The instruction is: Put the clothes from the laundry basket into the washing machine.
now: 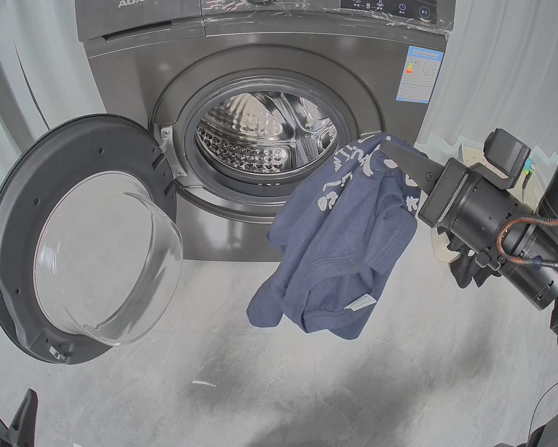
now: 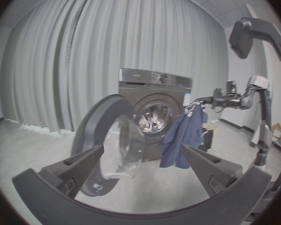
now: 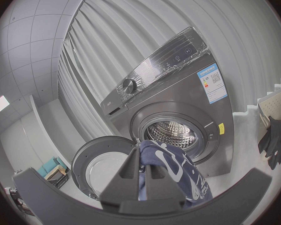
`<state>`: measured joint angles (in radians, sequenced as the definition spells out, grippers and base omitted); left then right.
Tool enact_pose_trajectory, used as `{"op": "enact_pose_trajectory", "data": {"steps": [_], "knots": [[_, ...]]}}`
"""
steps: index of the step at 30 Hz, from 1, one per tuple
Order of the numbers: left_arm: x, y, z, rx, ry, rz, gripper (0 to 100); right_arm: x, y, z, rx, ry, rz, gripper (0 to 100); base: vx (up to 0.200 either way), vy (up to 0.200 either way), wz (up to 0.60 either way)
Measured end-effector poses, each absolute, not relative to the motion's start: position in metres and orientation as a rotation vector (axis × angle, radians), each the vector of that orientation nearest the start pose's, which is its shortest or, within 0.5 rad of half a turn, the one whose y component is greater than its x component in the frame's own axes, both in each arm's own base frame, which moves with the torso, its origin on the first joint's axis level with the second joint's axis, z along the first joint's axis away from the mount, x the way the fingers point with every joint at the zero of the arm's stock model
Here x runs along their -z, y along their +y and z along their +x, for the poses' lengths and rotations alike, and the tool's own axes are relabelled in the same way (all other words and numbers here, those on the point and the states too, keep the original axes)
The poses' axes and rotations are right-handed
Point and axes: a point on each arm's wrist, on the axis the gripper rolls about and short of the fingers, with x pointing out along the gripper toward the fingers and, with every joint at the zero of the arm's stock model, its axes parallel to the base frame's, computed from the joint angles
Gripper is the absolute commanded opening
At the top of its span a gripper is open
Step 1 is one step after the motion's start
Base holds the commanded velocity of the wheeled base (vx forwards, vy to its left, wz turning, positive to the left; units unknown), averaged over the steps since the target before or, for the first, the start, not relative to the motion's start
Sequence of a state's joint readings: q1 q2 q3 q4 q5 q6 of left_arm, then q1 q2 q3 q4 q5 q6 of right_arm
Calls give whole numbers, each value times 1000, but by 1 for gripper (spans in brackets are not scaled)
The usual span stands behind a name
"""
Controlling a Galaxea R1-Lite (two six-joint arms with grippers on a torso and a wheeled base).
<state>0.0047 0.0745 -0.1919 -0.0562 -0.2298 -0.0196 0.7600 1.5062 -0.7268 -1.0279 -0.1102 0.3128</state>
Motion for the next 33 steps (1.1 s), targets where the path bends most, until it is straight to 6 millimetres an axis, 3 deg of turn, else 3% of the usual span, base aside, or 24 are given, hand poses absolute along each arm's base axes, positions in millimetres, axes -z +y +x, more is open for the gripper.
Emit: {"op": "enact_pose_trajectory", "data": {"steps": [8,16,25,33], "knots": [[-161,-9,-6,415,-116,23,100,-258,185,198,-659,-173,432,0,0,0,0],[-180,-13,47,557,-19,31,100,-262,196,207,-654,-197,466,0,0,0,0],[-178,-37,105,741,105,13,100,-266,209,216,-665,-211,503,0,0,0,0],[-166,-62,144,811,163,12,100,-261,228,224,-657,-196,528,0,0,0,0]]}}
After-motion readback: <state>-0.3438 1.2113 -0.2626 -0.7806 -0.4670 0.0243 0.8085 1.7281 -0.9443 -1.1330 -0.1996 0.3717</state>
